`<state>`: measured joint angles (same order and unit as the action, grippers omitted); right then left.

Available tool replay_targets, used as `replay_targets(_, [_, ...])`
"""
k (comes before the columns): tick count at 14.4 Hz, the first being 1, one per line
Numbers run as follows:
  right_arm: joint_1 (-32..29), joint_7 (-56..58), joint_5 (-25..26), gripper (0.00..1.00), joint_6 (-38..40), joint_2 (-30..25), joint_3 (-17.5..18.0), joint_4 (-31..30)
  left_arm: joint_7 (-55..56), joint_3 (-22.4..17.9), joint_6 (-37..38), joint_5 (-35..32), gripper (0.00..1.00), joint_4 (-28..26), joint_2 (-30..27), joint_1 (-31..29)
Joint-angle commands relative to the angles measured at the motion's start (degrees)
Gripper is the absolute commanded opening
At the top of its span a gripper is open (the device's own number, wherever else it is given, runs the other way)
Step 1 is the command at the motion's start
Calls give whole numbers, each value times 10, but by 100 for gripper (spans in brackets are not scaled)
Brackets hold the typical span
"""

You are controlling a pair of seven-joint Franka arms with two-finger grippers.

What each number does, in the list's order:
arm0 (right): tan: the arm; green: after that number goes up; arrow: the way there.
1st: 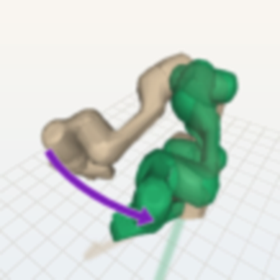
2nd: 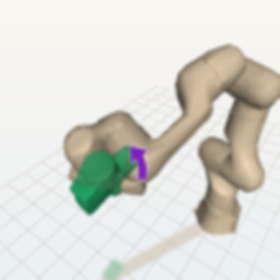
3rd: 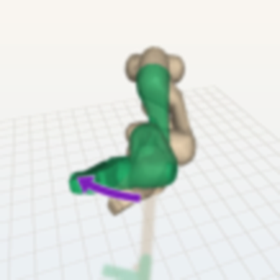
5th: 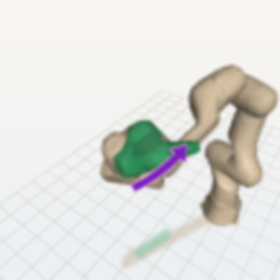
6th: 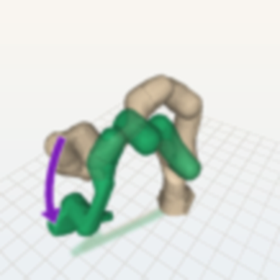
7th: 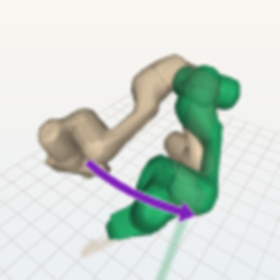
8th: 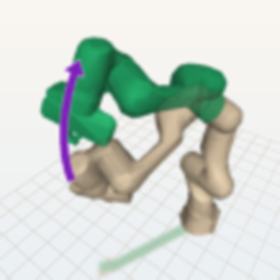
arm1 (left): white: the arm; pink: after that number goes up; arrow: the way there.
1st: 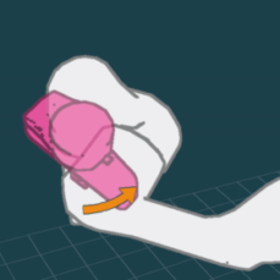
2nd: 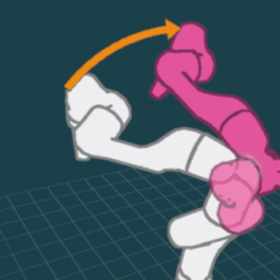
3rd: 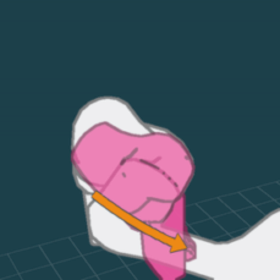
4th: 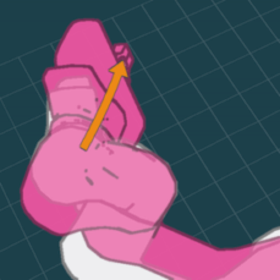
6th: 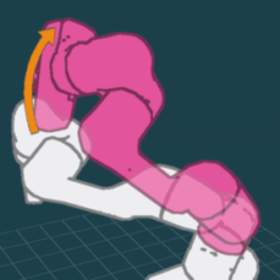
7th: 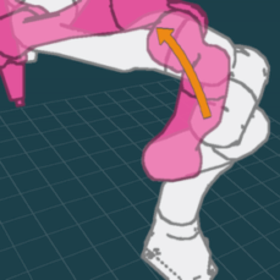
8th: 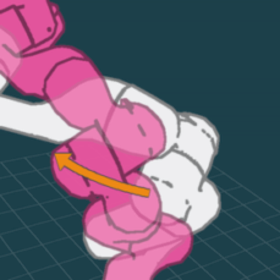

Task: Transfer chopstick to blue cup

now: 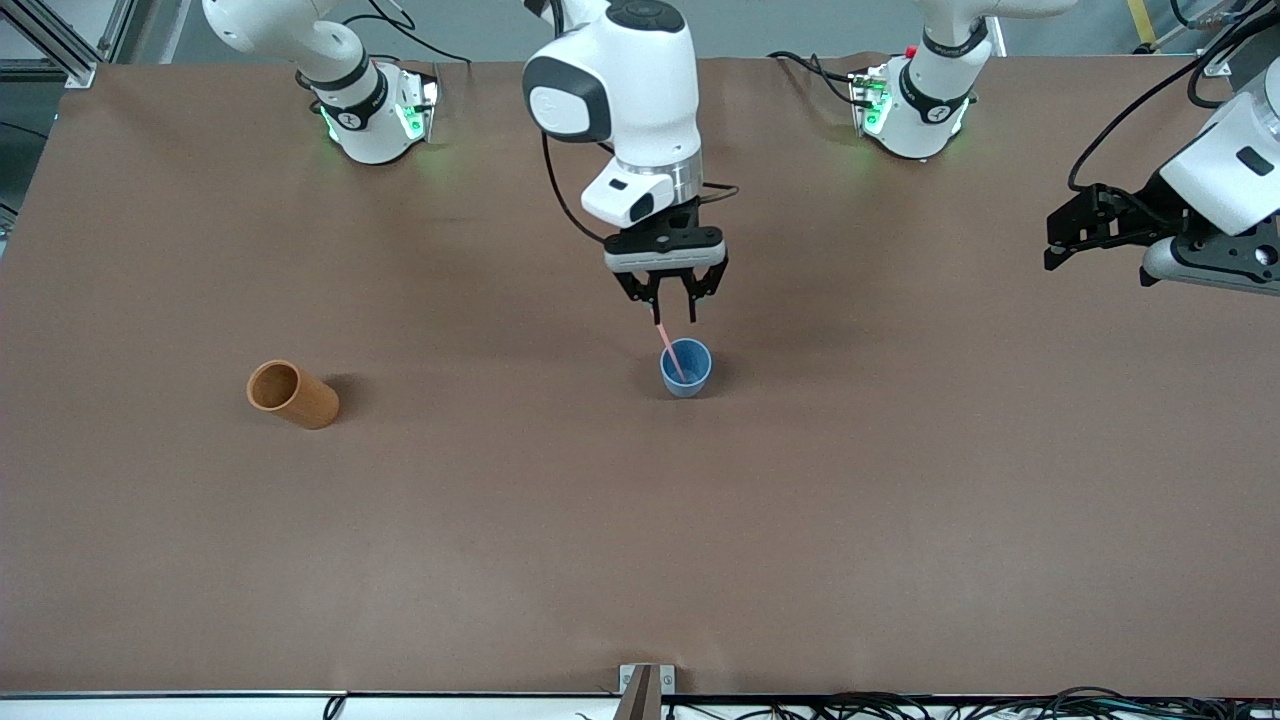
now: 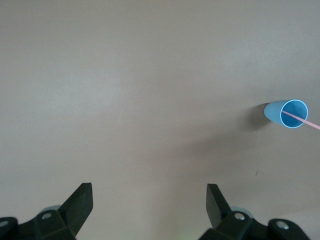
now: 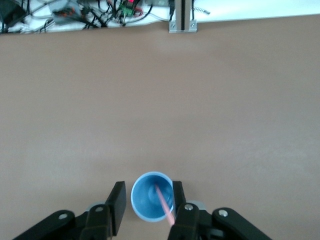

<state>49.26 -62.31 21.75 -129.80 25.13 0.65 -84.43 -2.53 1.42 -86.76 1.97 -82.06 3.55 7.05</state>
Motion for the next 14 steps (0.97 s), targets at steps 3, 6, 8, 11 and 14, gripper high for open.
replay_targets(3, [-66,13,-7,100,16,-75,9,-19,-6,4,6,19,100,8,3,0])
replay_targets(6, [-118,109,-108,100,92,-131,6,-24,1,1,6,15,100,7,-1,-5])
replay_targets(8, [-161,187,-140,100,182,-168,6,-24,5,0,6,15,100,5,-2,-5])
replay_targets(11, [-220,276,-157,100,303,-211,4,-27,19,0,1,17,100,5,-5,-5])
replay_targets(14, [-273,318,-157,100,350,-253,4,-67,18,1,-4,16,100,1,-6,-6])
